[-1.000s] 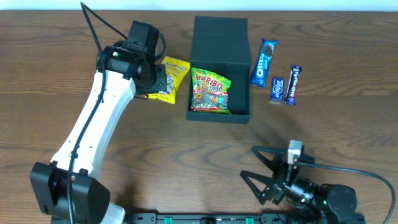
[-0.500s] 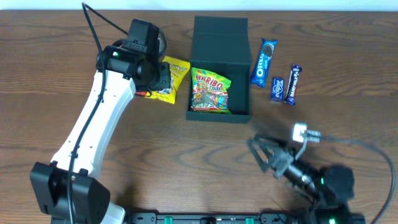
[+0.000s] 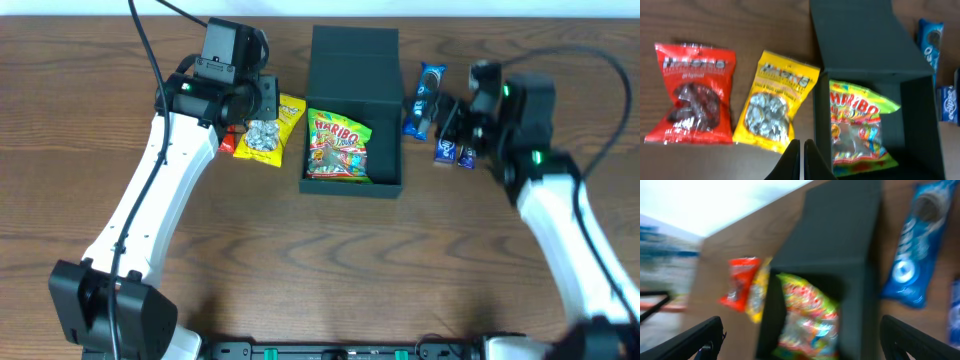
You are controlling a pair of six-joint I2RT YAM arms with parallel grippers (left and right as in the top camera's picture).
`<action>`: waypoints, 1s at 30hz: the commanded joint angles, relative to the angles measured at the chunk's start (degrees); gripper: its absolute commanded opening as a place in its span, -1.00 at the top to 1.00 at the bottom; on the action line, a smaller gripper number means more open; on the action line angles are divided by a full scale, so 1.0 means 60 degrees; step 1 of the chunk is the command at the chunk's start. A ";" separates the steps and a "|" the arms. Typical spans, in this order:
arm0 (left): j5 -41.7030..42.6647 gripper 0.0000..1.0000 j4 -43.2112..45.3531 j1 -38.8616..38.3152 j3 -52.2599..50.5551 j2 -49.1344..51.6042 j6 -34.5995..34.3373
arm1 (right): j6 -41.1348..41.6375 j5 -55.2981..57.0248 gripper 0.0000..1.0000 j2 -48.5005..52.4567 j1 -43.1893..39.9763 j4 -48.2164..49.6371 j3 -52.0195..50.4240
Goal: Pack container
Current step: 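Reach the right gripper to the blue Oreo pack and grasp it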
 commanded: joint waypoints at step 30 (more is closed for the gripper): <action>-0.0463 -0.90 0.0940 0.0047 -0.0055 0.0011 0.0747 | -0.1137 0.4105 -0.79 0.6579 0.0153 -0.2036 0.5676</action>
